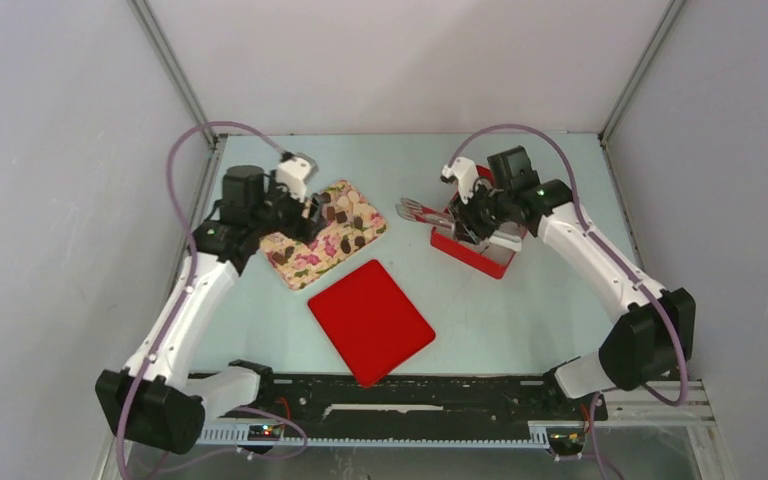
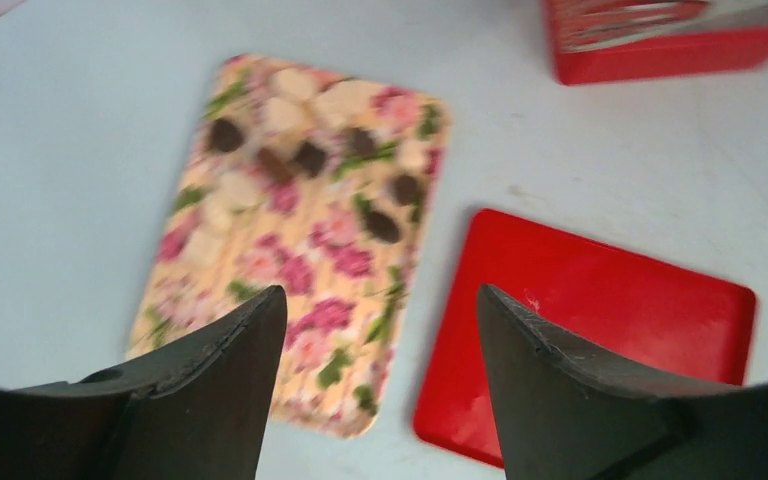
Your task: Pack the chocolate
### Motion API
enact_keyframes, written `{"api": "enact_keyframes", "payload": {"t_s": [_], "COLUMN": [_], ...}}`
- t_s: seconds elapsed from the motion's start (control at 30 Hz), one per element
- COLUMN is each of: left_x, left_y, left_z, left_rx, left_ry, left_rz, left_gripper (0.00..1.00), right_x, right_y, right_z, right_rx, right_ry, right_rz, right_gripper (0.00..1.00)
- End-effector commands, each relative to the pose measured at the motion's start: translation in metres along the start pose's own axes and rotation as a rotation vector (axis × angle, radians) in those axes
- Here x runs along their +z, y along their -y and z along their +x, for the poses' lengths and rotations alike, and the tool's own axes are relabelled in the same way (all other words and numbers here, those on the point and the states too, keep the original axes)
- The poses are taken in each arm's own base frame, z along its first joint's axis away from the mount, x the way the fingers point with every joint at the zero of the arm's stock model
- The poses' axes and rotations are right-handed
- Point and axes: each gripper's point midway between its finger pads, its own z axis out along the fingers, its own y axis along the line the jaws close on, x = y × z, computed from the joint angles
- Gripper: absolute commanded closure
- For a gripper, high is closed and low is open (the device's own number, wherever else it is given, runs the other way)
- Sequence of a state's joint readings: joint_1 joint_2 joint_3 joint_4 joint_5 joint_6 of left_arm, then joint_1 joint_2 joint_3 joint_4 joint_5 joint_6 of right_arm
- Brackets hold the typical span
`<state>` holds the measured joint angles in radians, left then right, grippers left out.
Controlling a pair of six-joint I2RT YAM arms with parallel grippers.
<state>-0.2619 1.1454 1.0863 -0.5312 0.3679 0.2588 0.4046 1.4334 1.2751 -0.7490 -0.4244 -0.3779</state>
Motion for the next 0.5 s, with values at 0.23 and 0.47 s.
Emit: {"api": "enact_keyframes", "payload": {"t_s": [0.23, 0.47], "left_x": [-0.079, -0.105], "left_y": [-0.075, -0.083], "left_z": [0.028, 0.038], "left_rx": [-0.292, -0.256], "left_ry": [-0.027, 0.001], "left_rz": [-0.403, -0.521], "left_gripper": [0.25, 0.19], "right_x": [0.034, 0.070], "right_y": [0.000, 0.001], "right_z": [-0.074, -0.090], "right_rx": [-0.070, -0.033], "right_ry": [0.004, -0.041], "right_rz": [-0.030, -0.066], "right_gripper": [0.54, 0.57]}}
